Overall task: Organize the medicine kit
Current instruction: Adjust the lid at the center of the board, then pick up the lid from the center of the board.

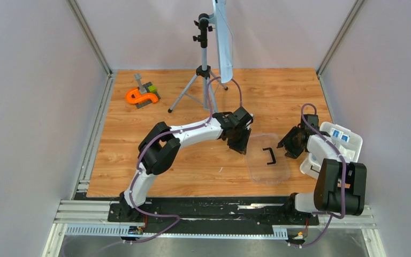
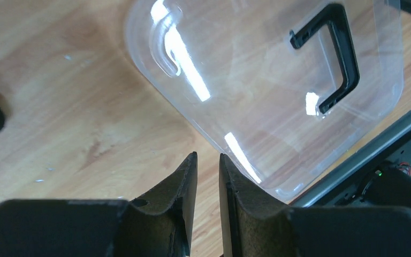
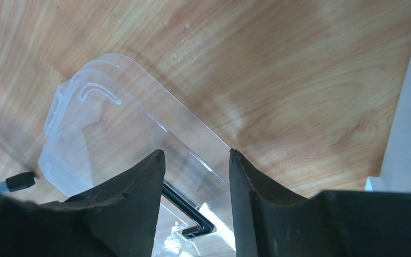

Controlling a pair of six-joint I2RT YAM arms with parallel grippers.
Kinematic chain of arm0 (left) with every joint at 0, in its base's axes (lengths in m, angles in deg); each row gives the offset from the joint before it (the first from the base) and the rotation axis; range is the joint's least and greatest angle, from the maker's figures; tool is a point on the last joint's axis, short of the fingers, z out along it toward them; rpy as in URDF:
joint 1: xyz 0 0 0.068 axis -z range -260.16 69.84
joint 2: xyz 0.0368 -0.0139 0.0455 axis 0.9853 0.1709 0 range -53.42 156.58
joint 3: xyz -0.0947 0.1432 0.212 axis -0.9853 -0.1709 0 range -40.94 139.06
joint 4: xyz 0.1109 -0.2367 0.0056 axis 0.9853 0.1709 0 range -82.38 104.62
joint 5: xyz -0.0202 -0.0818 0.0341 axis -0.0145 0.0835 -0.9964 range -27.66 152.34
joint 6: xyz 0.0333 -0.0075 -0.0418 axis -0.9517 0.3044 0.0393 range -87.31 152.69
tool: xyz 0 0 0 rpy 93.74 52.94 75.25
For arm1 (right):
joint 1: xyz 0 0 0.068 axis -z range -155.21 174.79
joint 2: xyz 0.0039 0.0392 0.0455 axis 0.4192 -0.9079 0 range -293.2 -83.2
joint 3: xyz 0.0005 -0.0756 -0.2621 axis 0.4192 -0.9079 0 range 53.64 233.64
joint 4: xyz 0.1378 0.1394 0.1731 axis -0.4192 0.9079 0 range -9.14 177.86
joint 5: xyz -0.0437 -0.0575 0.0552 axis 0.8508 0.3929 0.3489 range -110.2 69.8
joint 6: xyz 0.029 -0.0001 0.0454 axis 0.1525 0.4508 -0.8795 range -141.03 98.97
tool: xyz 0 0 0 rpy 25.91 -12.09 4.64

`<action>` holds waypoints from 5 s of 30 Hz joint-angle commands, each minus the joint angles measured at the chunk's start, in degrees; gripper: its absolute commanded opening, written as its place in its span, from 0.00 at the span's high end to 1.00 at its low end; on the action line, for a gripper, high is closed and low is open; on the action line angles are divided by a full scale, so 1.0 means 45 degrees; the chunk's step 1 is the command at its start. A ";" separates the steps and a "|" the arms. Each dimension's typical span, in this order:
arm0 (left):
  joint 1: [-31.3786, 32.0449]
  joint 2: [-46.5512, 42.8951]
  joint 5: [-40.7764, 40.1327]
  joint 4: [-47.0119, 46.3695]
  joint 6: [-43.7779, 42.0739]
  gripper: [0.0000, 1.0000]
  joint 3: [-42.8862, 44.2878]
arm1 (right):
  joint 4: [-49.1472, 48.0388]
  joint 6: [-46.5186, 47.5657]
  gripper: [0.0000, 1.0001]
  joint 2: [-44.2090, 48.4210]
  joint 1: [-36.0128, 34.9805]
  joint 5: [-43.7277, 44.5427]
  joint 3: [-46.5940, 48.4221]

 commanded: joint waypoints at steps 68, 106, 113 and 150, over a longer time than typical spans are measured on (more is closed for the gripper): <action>0.0787 -0.0160 0.1226 -0.2789 0.5252 0.45 -0.0597 | -0.0638 -0.3683 0.48 0.4680 -0.0479 -0.2522 -0.3898; 0.0896 0.1263 0.0112 -0.1858 0.4018 0.43 0.0792 | -0.1922 -0.4396 0.48 0.3822 -0.1447 -0.3677 -0.4057; 0.0911 0.1595 0.0736 -0.1677 0.3932 0.43 0.0737 | -0.2131 -0.4471 0.48 0.3563 -0.1513 -0.3759 -0.3956; 0.0337 0.0324 0.4726 -0.8922 0.6905 0.51 -0.2884 | -0.2981 -0.3918 0.64 0.1406 -0.1818 -0.2491 -0.3994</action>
